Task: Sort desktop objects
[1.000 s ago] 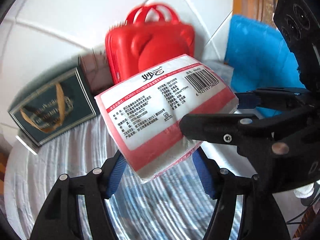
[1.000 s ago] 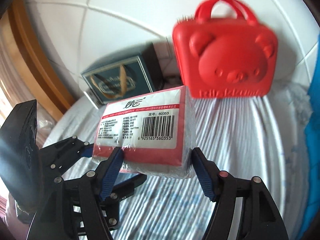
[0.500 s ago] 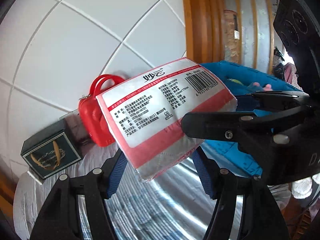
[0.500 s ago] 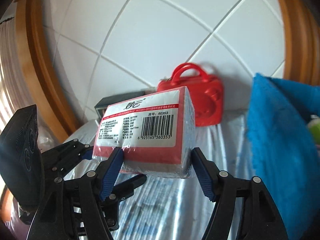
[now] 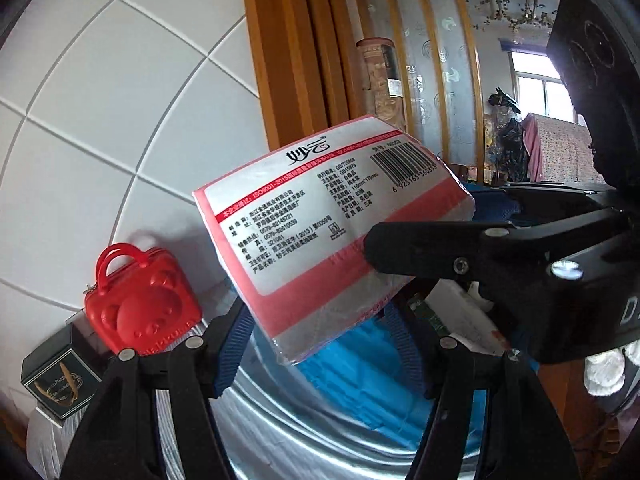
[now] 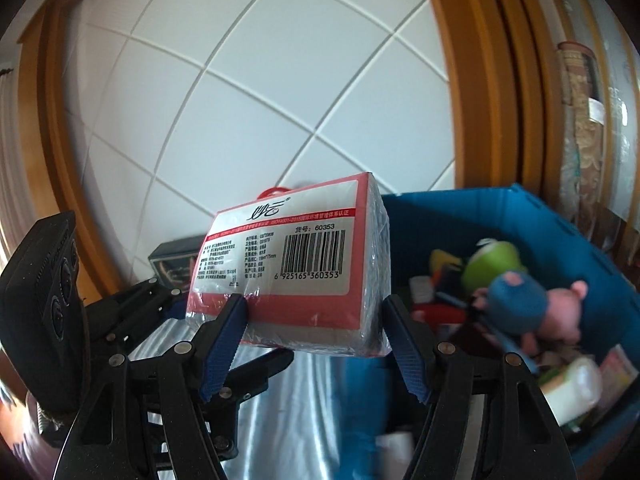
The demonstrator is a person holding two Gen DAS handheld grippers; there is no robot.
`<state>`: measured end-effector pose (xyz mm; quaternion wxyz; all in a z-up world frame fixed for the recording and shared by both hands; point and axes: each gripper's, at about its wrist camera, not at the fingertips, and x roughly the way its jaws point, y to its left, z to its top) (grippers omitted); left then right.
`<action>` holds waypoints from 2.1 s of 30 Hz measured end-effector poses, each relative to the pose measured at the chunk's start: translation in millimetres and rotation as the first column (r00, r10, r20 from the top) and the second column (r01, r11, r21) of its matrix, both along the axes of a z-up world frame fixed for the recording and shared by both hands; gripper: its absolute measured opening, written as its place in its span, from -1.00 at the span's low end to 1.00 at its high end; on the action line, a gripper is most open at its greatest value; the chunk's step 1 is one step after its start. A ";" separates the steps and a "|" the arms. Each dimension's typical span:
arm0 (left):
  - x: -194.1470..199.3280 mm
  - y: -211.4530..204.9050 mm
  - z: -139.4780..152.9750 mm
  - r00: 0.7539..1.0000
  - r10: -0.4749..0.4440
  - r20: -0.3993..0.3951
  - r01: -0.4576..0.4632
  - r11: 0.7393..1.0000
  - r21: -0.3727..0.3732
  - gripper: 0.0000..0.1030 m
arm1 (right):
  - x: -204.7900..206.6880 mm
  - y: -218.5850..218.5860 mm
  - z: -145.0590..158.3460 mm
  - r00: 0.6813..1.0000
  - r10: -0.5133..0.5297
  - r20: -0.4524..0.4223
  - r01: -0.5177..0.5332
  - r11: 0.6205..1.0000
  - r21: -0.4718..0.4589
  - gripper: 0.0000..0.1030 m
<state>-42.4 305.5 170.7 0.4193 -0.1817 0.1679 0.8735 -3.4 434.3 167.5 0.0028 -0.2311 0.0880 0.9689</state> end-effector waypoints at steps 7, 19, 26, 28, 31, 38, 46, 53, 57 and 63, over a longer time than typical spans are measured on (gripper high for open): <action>40.7 115.2 4.3 1.000 0.010 0.026 -0.009 0.999 -0.042 0.26 | 37.8 115.1 -0.6 1.000 0.008 0.018 -0.007 0.999 -0.046 0.35; 42.2 204.5 -35.4 0.957 0.110 0.268 -0.075 0.988 -0.137 0.28 | 36.6 224.0 -50.2 0.984 0.082 0.159 -0.046 0.976 -0.215 0.35; 50.0 198.7 -29.4 0.952 0.215 0.218 -0.188 0.972 -0.140 0.28 | 32.0 234.8 -70.9 0.976 0.052 0.211 -0.007 0.978 -0.208 0.35; 55.1 194.9 -29.2 0.952 0.223 0.212 -0.198 0.971 -0.133 0.28 | 37.3 235.6 -70.8 0.978 0.037 0.207 0.007 0.979 -0.205 0.35; 59.8 187.0 -26.3 0.952 0.245 0.182 -0.228 0.967 -0.112 0.28 | 50.6 239.6 -66.6 0.983 0.004 0.185 0.032 0.981 -0.189 0.40; 87.2 166.5 -13.2 0.938 0.327 0.118 -0.329 0.944 0.004 0.42 | 100.7 230.8 -40.5 0.996 -0.076 0.050 0.080 0.994 -0.073 1.00; 131.5 136.2 -4.7 0.914 0.398 0.073 -0.405 0.899 0.166 0.60 | 143.8 205.1 -33.7 0.985 -0.169 -0.034 0.172 0.981 0.095 1.00; 128.5 134.1 -14.3 0.878 0.472 0.072 -0.478 0.867 0.142 0.99 | 152.0 204.2 -45.0 0.981 -0.188 -0.043 0.192 0.975 0.112 1.00; 128.8 132.7 -18.2 0.855 0.516 0.049 -0.518 0.847 0.116 0.99 | 153.9 204.4 -48.8 0.976 -0.210 -0.051 0.215 0.969 0.123 1.00; 125.9 126.9 -22.5 0.867 0.486 0.112 -0.496 0.863 0.097 0.99 | 155.5 204.6 -53.5 0.965 -0.257 -0.044 0.261 0.954 0.146 1.00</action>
